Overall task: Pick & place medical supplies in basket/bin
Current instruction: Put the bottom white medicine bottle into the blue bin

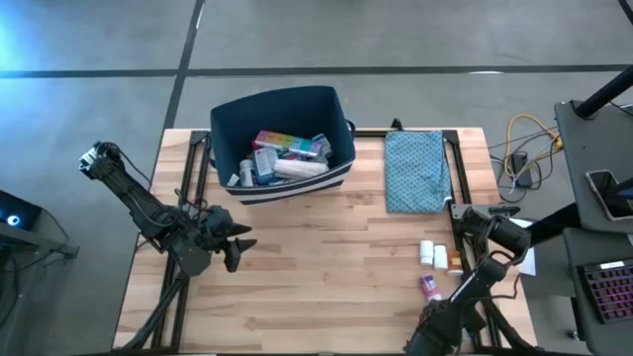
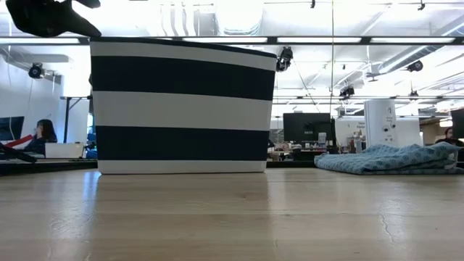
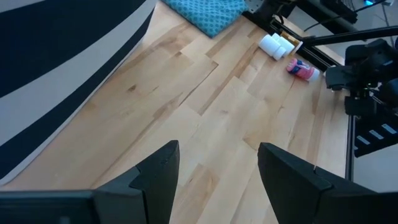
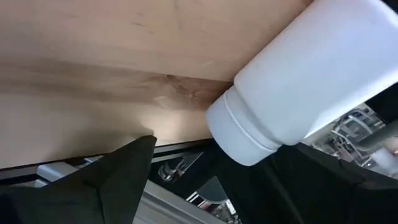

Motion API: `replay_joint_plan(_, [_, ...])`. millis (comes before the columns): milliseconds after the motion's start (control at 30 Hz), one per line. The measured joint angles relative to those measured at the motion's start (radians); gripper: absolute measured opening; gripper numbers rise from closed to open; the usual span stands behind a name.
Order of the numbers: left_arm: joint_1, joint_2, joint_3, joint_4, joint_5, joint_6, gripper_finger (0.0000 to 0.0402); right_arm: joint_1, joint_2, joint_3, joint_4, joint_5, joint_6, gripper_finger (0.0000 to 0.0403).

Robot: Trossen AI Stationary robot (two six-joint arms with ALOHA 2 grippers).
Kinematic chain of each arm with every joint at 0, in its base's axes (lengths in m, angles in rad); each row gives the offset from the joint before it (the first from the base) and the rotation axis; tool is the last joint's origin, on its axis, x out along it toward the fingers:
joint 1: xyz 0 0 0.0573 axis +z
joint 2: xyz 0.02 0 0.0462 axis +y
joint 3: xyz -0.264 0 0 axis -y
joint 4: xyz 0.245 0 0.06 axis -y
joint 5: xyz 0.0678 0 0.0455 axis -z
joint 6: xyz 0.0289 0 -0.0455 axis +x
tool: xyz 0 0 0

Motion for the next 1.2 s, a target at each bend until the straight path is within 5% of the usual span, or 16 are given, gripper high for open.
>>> replay_joint_plan(133, [0.000,0.000,0.000,0.001,0.001,0.000,0.0198,-0.010,-0.055,0.015,-0.021,0.202,-0.062,0.0327])
replay_joint_plan(267, [0.000,0.000,0.000,0.003,0.001,0.000,0.0198,-0.024,-0.138,0.010,-0.083,0.465,0.058,0.0327])
replay_joint_plan(467, [0.000,0.000,0.000,0.004,0.001,0.000,0.0198,-0.015,-0.188,0.008,-0.201,0.454,0.245,0.0327])
replay_joint_plan(633, [0.000,0.000,0.000,0.004,0.000,-0.001,0.0198,-0.020,-0.196,0.051,-0.200,0.602,-0.104,0.0327])
replay_joint_plan(1067, [0.001,0.000,0.000,0.004,0.000,-0.116,0.0198,-0.015,-0.188,0.038,-0.261,0.539,-1.013,0.0327])
replay_joint_plan(1200, [0.012,0.000,0.000,0.003,0.000,-0.212,0.0198,-0.012,-0.190,0.038,-0.265,0.566,-1.131,0.0327])
